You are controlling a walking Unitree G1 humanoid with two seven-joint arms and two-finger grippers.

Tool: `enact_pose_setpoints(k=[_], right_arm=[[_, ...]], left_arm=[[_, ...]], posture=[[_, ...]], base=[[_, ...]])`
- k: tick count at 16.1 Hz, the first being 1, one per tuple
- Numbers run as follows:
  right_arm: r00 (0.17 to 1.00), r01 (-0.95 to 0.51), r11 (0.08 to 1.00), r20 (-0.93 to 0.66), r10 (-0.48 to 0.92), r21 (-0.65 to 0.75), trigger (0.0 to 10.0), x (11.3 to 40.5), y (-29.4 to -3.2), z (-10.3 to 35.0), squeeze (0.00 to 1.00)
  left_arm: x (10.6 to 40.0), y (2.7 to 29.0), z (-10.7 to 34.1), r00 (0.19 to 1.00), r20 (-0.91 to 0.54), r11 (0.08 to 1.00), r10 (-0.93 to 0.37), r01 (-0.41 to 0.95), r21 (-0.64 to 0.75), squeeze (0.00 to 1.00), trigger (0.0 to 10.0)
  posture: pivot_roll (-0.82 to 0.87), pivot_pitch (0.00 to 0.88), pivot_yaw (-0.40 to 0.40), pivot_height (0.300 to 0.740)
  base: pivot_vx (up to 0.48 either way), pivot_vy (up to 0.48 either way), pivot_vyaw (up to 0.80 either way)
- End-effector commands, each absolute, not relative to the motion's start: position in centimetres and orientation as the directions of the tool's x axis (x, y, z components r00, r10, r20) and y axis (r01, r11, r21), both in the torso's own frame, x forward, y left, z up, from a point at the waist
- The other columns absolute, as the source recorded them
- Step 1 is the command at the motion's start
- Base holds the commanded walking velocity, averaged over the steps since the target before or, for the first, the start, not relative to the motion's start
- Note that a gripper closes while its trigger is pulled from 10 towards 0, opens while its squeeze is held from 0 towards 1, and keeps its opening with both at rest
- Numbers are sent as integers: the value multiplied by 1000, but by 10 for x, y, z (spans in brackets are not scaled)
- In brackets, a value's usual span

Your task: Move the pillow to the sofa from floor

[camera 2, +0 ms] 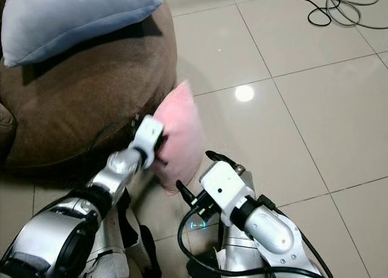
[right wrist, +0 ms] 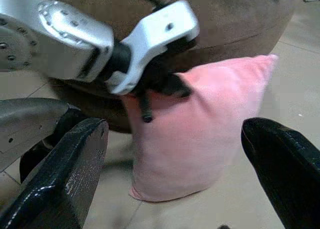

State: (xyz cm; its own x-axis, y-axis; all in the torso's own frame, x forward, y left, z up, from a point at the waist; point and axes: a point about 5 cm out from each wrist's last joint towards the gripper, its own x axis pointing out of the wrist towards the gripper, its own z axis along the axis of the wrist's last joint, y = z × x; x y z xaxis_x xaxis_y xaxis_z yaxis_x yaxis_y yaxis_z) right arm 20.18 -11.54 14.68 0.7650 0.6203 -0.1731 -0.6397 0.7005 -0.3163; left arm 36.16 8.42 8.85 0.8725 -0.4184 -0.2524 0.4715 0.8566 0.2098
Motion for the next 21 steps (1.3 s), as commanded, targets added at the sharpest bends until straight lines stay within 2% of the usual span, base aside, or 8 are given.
enact_pose_setpoints(k=[1,4,12,16,18,21], right_arm=[[754,-653,694,-178,632,-303,10000,200,-113,143,27],[754,-652,693,-170,634,-306,10000,208,-112,142,27],[740,-670,676,-203,641,-307,10000,233,-118,128,0],[735,-669,655,-182,653,-352,10000,246,-123,140,0],[721,-679,636,-171,671,-366,10000,247,-124,145,0],[722,-679,632,-184,667,-374,10000,246,-127,144,0]], left_arm=[[362,81,92,870,-217,851,-442,483,205,0,0],[369,76,118,871,-88,845,-483,490,214,0,0],[389,121,184,923,156,931,-351,326,167,0,0],[385,135,188,934,187,950,-305,283,136,0,0],[383,132,185,933,182,948,-309,288,137,0,0],[379,125,190,920,201,938,-335,307,158,0,0]], posture=[[-57,264,88,500],[-34,243,82,500],[59,183,7,500],[76,169,-19,500],[76,166,-25,500],[61,163,-30,529]], base=[[0,0,0],[0,0,0],[0,0,0],[0,0,0],[0,0,0],[0,0,0]])
